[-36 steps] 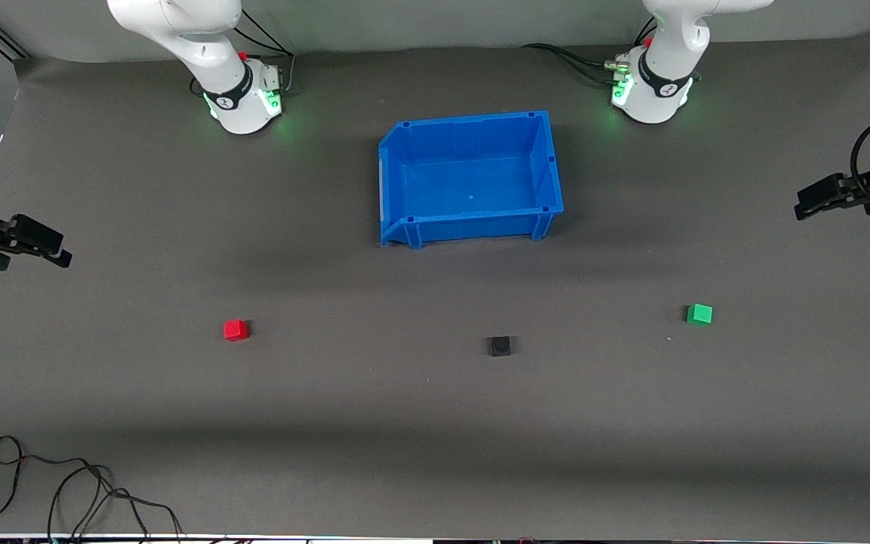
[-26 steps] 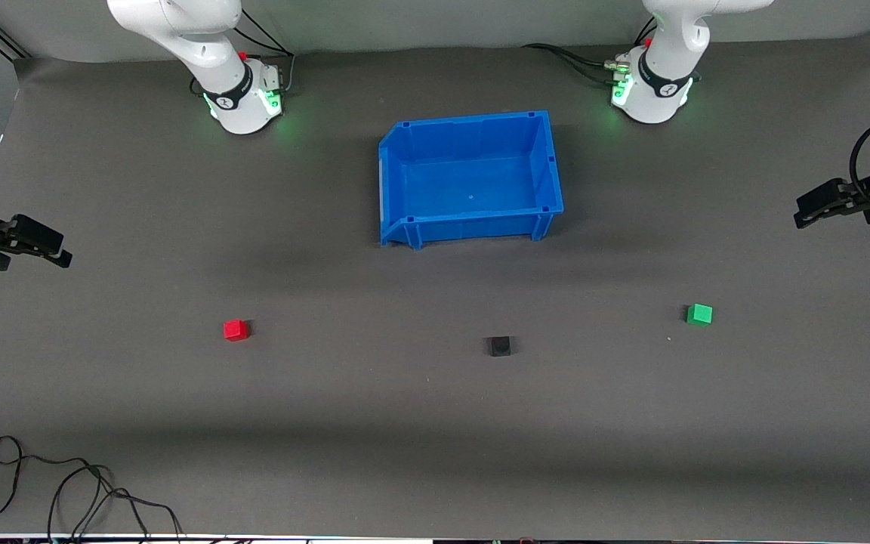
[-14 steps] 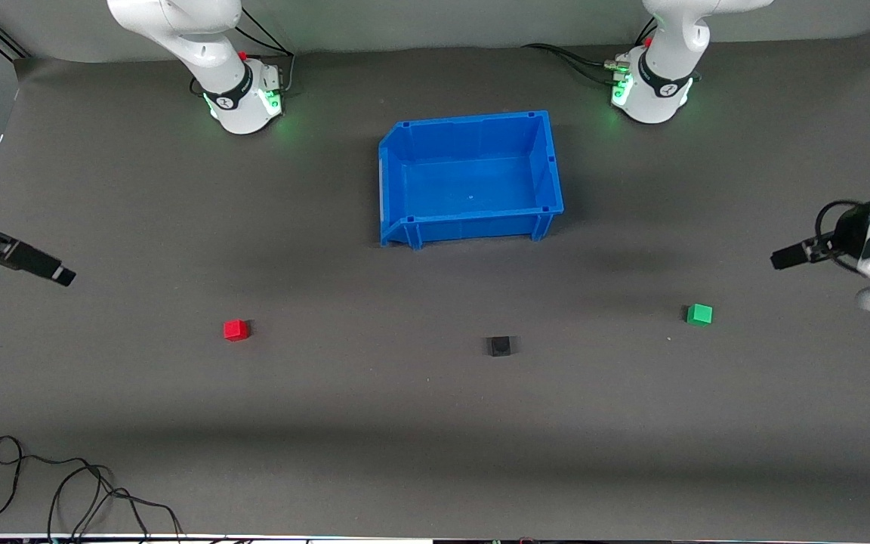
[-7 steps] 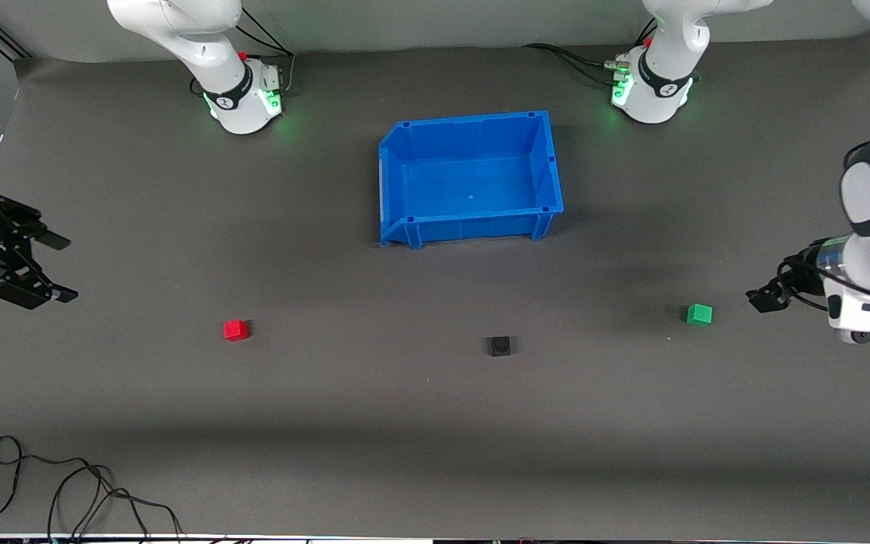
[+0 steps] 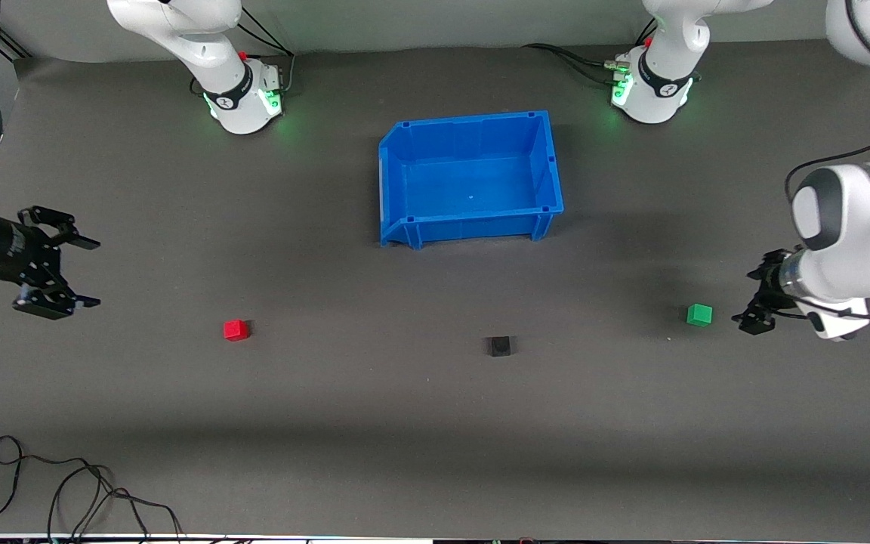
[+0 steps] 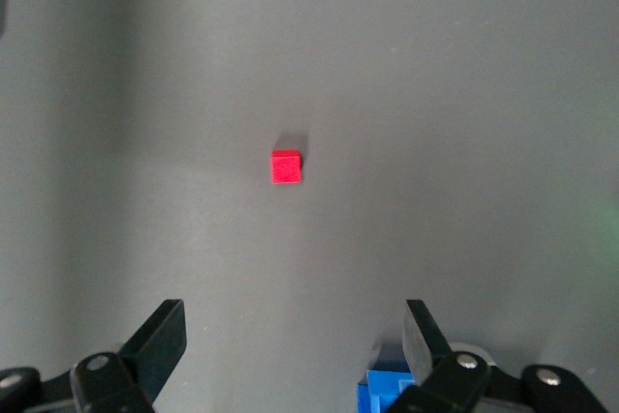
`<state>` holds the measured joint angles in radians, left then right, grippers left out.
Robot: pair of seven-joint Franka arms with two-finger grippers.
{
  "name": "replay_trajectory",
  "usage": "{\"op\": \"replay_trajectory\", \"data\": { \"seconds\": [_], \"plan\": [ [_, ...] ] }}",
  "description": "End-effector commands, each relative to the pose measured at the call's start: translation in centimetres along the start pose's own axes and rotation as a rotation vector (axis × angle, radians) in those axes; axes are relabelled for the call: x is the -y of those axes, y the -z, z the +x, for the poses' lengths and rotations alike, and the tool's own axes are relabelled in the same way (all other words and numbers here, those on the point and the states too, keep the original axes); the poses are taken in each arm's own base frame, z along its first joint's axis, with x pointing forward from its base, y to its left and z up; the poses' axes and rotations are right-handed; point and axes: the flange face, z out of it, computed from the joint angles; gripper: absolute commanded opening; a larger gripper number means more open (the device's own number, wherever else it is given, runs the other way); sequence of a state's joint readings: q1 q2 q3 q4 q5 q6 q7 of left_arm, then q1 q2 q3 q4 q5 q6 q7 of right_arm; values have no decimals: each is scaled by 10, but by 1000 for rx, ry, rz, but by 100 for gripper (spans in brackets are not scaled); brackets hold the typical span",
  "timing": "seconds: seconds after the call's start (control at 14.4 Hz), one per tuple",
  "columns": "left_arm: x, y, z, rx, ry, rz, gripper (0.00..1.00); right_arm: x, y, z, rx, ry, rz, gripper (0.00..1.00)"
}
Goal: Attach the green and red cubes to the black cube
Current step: 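Reach the right gripper to the red cube while the left gripper reaches the green cube, then close the right gripper on the red cube while the left gripper grasps green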
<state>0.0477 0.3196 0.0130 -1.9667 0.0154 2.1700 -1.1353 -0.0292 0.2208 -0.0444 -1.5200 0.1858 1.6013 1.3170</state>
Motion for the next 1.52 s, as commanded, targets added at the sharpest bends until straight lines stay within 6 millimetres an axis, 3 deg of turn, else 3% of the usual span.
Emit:
{"op": "replay_trajectory", "data": {
  "seconds": [0.0,0.07,0.42,0.83,1.11,1.25,1.46],
  "plan": [
    [-6,-30,-9,6,58,14,97,18,-33,9,78,-57,-60,100],
    [-14,-41,-17,-1,41,5,97,24,-47,12,103,-65,-72,100],
    [-25,-96,-15,-16,62,-35,93,47,-119,30,151,-74,-47,100],
    [-18,-106,-12,-18,52,-14,92,34,-200,54,189,-8,35,100],
    [-18,-106,-11,-17,59,-15,77,31,-255,68,225,30,70,100],
    [-16,-107,-4,-20,77,-25,76,28,-282,72,253,35,83,100],
    [-15,-111,-1,-20,83,-27,76,20,-300,78,251,35,94,100]
  ]
}}
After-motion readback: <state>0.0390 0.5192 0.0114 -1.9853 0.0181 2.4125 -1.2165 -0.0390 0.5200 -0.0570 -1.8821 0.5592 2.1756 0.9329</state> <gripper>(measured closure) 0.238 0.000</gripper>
